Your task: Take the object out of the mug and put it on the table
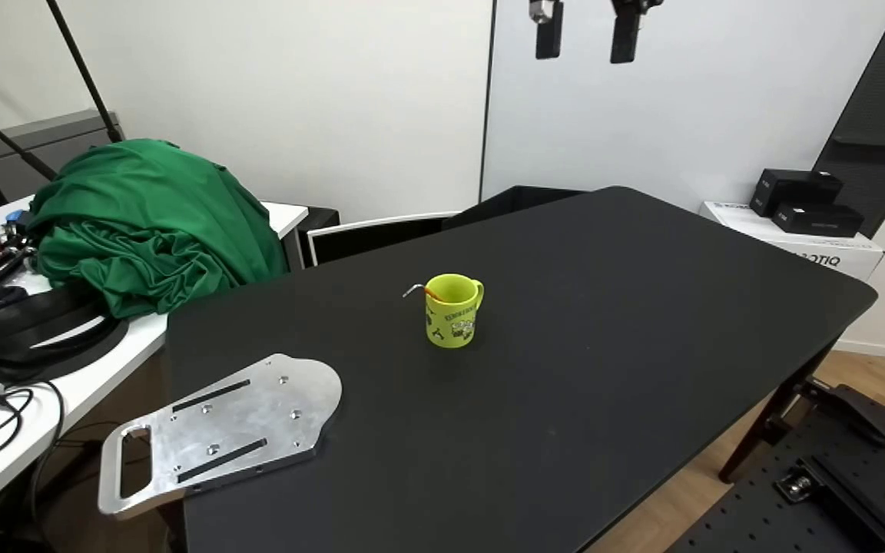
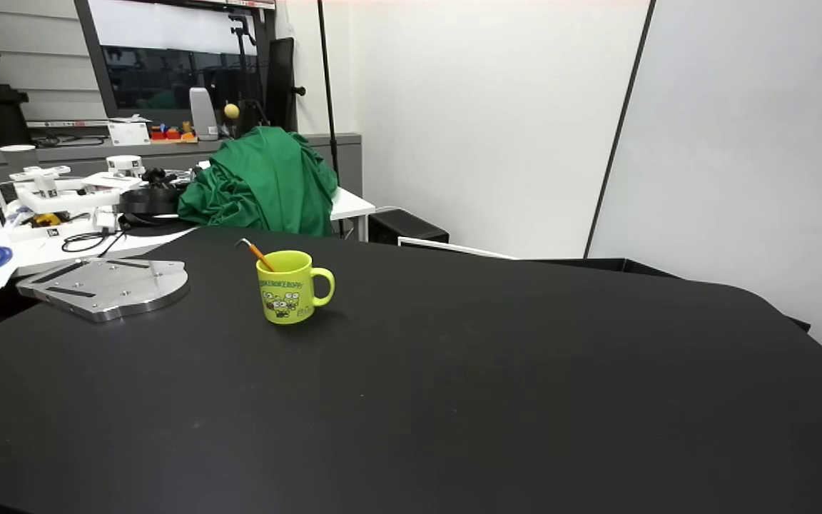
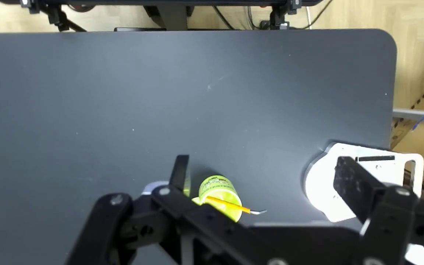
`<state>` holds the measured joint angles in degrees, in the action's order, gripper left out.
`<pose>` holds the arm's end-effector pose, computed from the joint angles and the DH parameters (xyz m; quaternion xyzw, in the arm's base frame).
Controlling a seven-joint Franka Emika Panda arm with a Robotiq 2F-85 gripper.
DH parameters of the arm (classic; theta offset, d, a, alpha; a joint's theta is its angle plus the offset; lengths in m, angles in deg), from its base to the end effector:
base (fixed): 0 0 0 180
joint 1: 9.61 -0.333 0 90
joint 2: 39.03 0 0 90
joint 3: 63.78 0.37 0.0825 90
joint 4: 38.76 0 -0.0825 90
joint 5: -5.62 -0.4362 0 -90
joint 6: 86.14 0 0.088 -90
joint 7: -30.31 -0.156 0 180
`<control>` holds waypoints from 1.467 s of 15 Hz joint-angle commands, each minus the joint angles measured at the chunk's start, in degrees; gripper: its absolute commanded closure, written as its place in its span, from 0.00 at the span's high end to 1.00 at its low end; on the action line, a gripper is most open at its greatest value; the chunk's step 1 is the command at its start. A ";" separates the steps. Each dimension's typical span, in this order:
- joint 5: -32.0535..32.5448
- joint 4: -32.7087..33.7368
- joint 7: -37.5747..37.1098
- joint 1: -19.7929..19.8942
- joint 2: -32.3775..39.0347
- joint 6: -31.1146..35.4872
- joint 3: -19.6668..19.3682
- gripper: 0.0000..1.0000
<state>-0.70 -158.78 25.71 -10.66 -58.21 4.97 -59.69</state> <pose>0.4574 0.0612 0.5400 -0.9954 0.0040 0.0883 0.0360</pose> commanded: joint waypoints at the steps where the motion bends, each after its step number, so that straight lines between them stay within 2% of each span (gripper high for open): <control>1: 3.99 9.67 6.62 -2.42 12.59 0.03 1.28 1.00; 6: 10.86 18.89 14.45 -5.77 25.54 -0.90 3.87 1.00; 10: 17.35 23.65 20.72 -8.34 32.06 -3.31 5.58 1.00; 13: 22.25 25.68 27.28 -9.64 35.46 -4.31 6.47 1.00; 22: 38.78 27.82 49.07 -11.95 42.82 -1.16 7.71 1.00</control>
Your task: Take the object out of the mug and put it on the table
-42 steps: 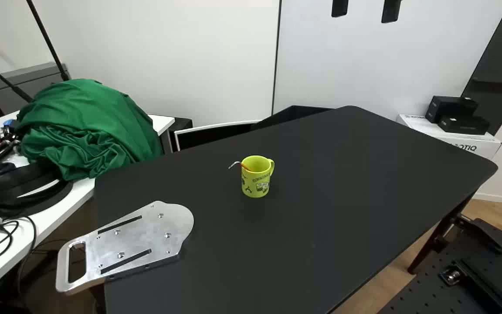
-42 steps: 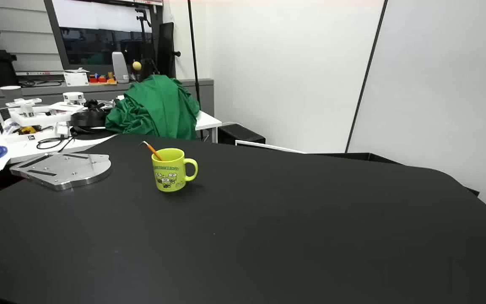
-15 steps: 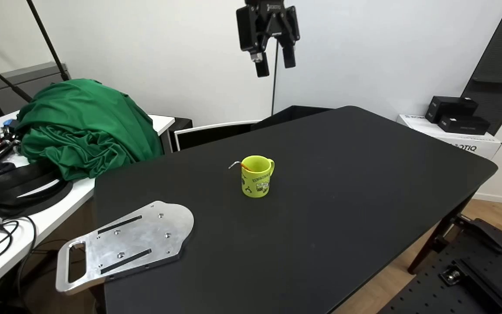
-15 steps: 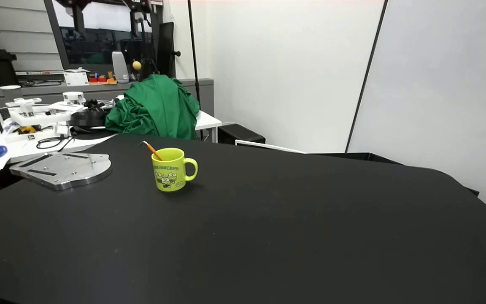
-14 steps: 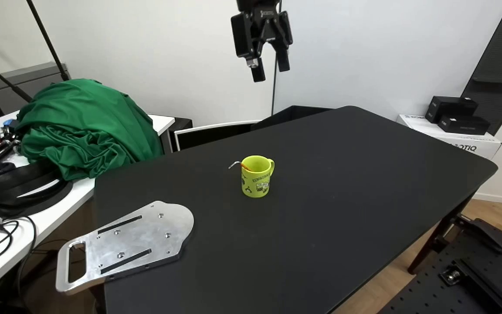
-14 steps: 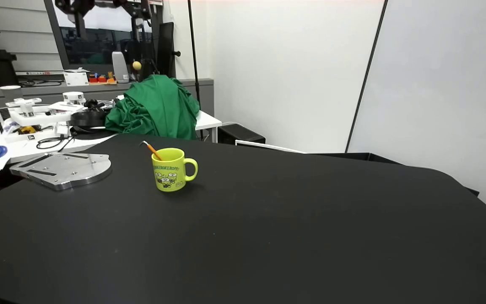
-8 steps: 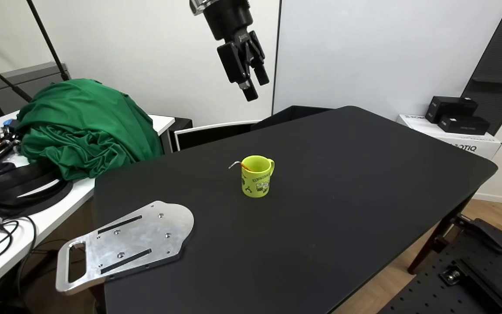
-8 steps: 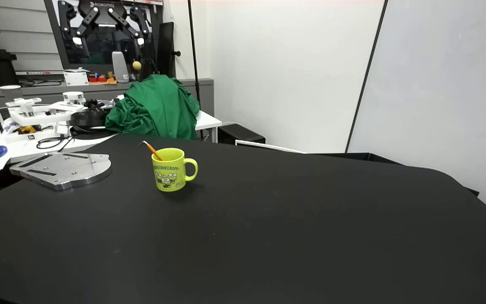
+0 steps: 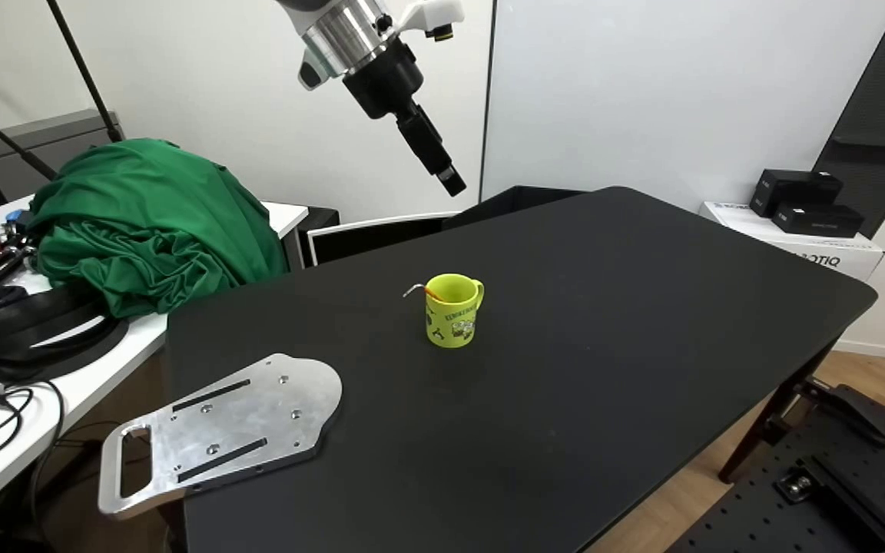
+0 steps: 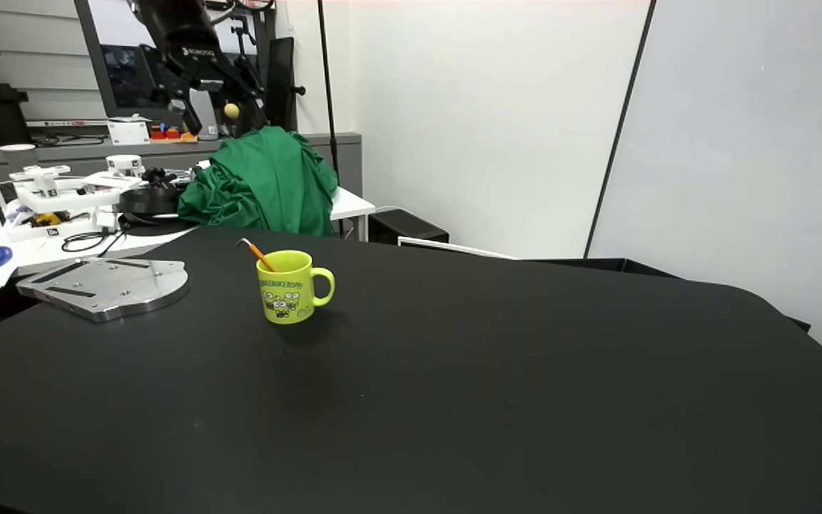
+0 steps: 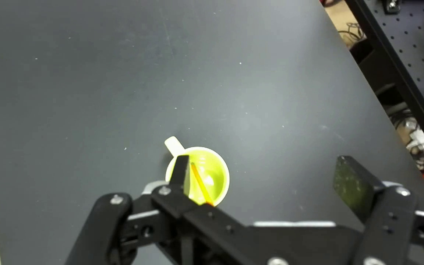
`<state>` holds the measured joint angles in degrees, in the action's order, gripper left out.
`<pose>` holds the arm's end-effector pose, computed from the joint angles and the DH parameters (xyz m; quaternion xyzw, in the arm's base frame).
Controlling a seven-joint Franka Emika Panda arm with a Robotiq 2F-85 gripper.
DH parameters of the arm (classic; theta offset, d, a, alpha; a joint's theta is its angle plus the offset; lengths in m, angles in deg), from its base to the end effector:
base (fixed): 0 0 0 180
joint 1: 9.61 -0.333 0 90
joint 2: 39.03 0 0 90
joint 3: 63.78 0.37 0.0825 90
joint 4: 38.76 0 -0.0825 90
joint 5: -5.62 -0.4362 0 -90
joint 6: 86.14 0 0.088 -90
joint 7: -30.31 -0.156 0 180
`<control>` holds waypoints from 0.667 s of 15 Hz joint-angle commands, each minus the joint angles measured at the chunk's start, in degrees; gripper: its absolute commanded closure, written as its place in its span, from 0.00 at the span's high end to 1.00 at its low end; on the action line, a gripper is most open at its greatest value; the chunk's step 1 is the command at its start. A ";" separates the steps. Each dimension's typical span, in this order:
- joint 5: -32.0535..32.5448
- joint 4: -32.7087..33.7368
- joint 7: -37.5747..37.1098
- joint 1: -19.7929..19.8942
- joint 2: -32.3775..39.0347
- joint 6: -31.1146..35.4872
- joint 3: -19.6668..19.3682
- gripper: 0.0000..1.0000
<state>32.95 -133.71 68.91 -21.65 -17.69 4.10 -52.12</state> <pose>0.6340 0.1878 0.3644 0.7895 0.5413 -0.2382 0.1642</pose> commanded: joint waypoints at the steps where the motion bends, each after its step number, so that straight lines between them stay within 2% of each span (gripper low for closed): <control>1: 7.13 2.70 8.07 -1.32 2.53 0.38 0.15 1.00; 10: 24.50 -4.93 21.45 -3.23 4.49 14.46 1.06 1.00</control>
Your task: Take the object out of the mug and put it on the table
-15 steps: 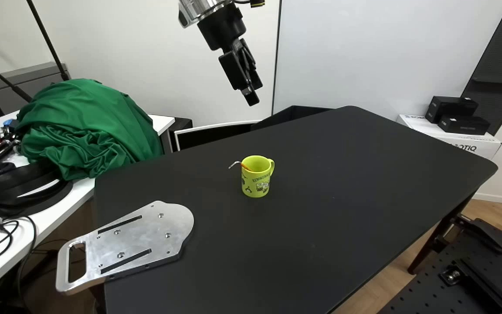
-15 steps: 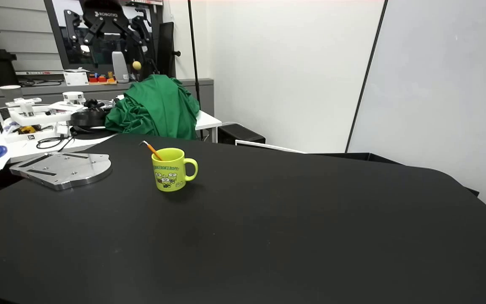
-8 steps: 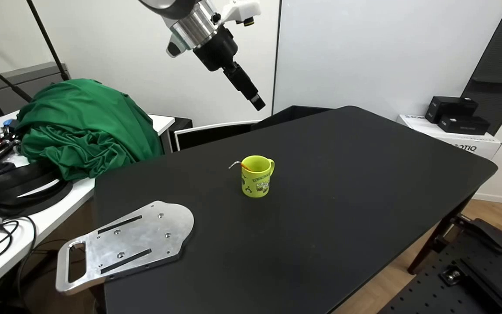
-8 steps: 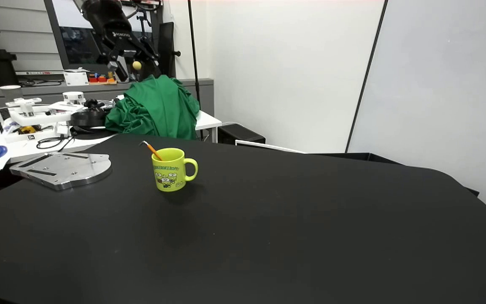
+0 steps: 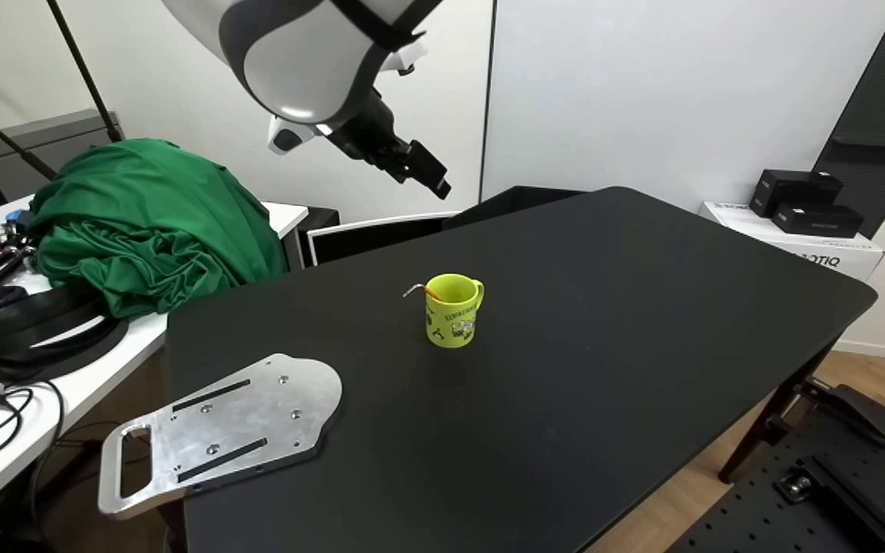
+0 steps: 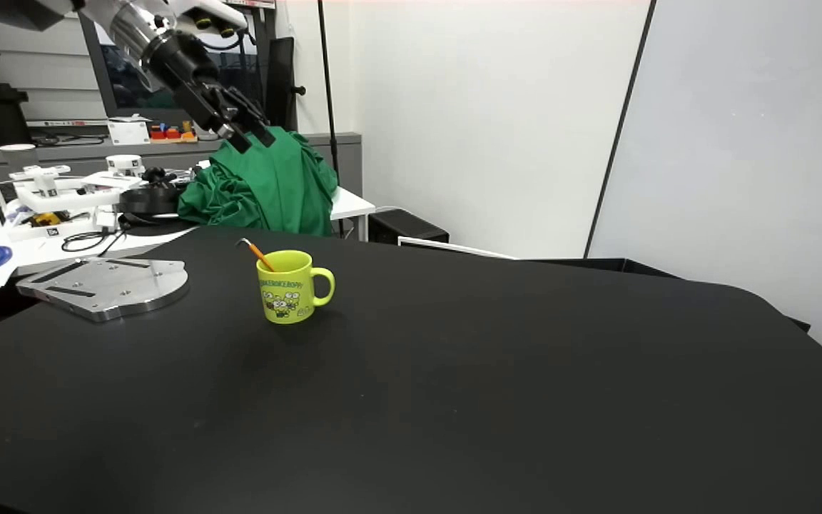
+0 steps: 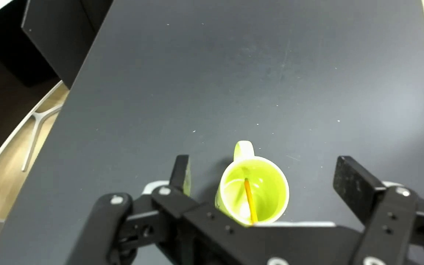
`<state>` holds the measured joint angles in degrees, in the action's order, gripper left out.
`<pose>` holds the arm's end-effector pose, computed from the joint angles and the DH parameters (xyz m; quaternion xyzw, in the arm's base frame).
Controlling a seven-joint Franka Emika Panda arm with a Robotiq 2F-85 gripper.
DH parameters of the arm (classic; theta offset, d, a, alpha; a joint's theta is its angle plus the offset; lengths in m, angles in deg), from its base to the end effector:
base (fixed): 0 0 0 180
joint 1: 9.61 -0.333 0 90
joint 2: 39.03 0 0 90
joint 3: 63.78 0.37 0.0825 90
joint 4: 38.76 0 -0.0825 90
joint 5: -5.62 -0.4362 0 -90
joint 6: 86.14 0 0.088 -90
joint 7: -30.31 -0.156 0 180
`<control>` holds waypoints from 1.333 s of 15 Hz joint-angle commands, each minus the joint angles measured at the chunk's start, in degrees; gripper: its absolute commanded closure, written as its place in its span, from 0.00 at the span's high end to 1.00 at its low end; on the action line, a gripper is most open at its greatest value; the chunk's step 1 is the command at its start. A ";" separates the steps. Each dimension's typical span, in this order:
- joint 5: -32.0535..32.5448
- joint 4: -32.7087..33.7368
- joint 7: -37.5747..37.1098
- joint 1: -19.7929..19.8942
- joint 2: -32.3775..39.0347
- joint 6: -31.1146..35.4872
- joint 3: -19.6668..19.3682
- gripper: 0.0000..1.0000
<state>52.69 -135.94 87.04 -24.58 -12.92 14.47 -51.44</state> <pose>0.6651 0.2153 0.3141 0.5842 0.7228 -0.2498 0.2719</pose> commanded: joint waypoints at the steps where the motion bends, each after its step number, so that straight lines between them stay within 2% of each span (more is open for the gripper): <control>1: 6.65 -3.76 4.39 -0.35 -0.24 6.07 0.46 1.00; 5: 13.17 -7.99 7.23 -0.38 -0.10 14.01 0.83 1.00; 8: 12.80 -8.62 2.61 -1.74 0.41 11.13 0.58 1.00; 9: 12.30 -7.80 5.49 -0.84 0.89 12.54 0.95 1.00; 20: 12.35 -8.17 4.44 -1.29 0.91 11.48 1.05 1.00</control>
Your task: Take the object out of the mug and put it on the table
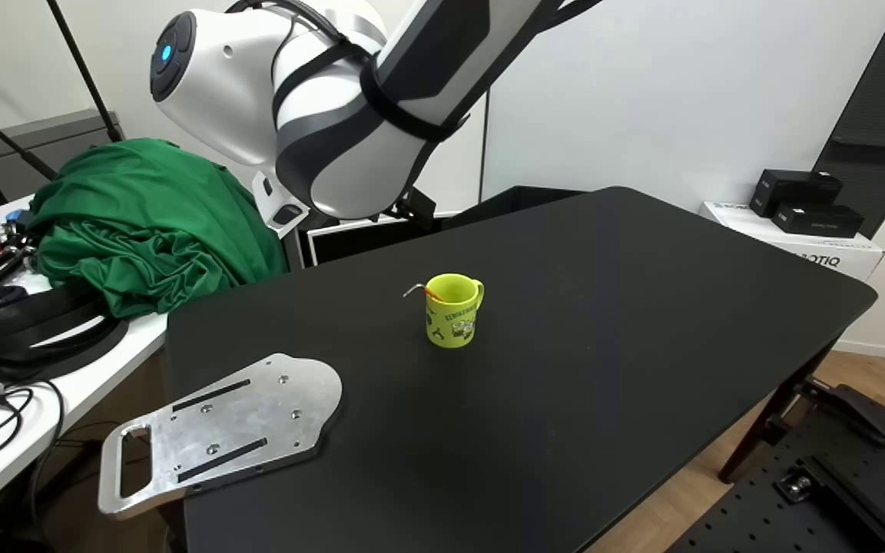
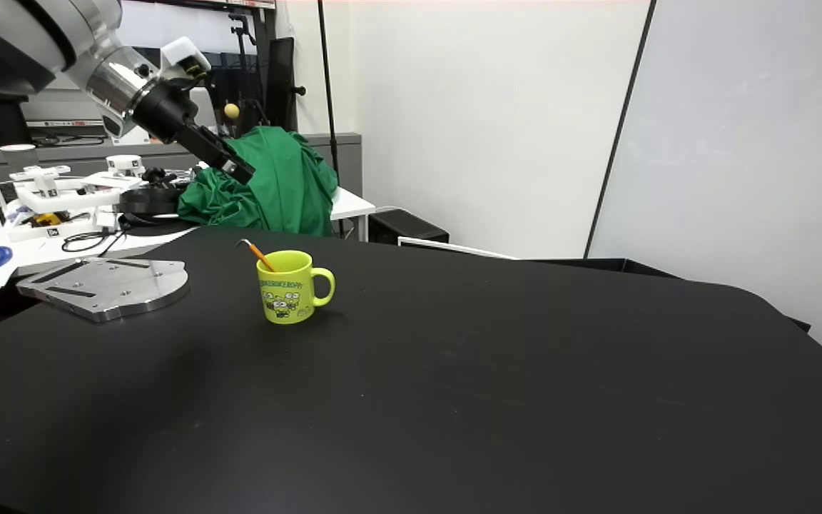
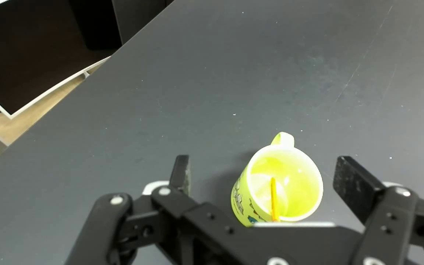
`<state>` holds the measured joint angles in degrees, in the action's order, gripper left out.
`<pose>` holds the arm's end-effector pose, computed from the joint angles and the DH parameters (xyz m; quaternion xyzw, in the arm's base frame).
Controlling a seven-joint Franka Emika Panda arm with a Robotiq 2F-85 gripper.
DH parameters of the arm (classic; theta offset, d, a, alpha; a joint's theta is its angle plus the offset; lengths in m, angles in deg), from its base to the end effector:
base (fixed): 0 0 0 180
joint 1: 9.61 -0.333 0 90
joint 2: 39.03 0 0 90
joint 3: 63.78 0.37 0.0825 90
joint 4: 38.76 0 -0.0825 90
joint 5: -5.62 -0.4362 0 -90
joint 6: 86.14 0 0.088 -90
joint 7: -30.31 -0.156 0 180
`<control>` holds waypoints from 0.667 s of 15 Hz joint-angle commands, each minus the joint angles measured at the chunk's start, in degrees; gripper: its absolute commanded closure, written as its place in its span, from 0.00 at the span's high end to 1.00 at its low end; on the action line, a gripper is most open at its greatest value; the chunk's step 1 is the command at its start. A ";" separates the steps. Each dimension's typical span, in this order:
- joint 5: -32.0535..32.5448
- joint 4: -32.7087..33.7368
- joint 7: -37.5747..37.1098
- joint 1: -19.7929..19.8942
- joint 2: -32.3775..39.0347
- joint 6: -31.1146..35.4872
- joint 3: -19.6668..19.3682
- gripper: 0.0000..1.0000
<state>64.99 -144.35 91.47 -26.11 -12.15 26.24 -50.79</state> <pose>0.6453 0.2456 0.2532 0.4335 0.8083 -0.2347 0.3218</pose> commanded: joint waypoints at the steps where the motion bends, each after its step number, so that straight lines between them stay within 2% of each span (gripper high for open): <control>1: 0.05 0.23 0.00 0.24 0.14 -0.30 0.40 1.00; 5: -0.51 0.92 -0.18 -0.27 1.41 -1.45 0.53 1.00; 10: -1.07 0.80 -0.43 0.32 3.77 0.15 0.64 1.00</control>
<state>64.70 -144.36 91.75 -26.18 -10.03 26.18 -50.37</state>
